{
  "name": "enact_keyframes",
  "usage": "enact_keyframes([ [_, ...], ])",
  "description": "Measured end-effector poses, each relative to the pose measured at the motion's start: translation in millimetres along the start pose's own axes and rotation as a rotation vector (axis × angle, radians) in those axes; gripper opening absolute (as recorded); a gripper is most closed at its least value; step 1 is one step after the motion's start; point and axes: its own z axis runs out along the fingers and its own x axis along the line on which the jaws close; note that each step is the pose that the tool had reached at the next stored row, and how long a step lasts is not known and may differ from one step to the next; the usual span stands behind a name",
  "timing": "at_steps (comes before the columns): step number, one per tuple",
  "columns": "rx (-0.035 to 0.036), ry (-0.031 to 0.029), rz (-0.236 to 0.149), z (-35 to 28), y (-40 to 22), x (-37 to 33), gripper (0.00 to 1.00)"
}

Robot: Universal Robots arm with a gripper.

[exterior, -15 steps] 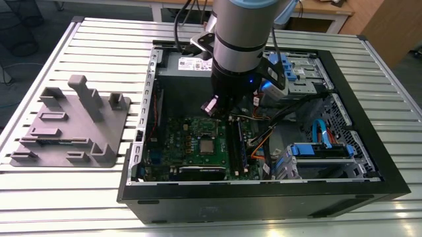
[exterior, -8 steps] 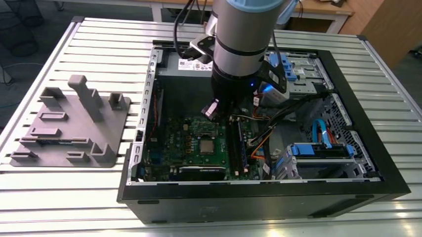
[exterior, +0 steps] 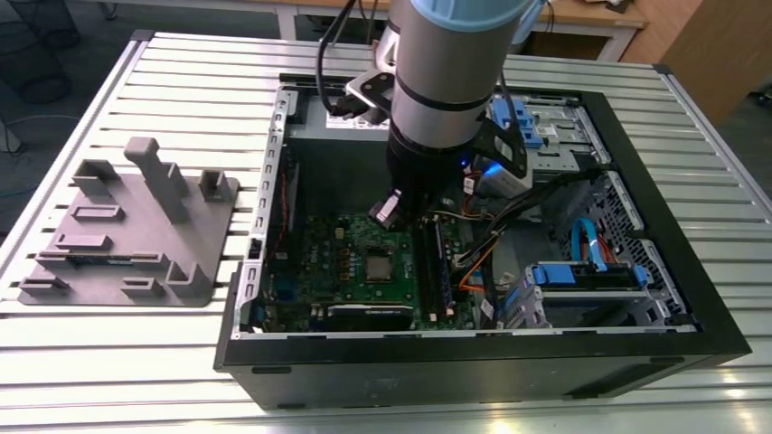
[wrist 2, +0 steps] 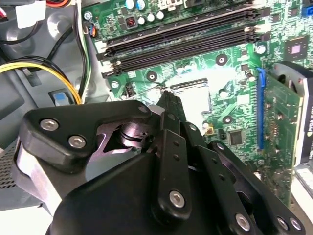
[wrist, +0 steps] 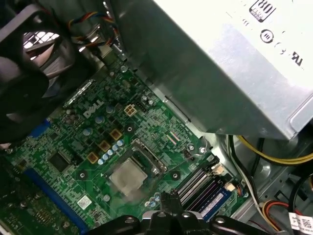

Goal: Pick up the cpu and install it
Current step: 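Install the first cpu locking lever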

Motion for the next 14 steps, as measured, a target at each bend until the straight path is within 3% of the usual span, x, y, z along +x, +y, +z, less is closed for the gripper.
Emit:
enact_keyframes([
  [14, -0.0006, 0.0003, -0.011, -0.1, -1.6, 1.7, 0.11],
])
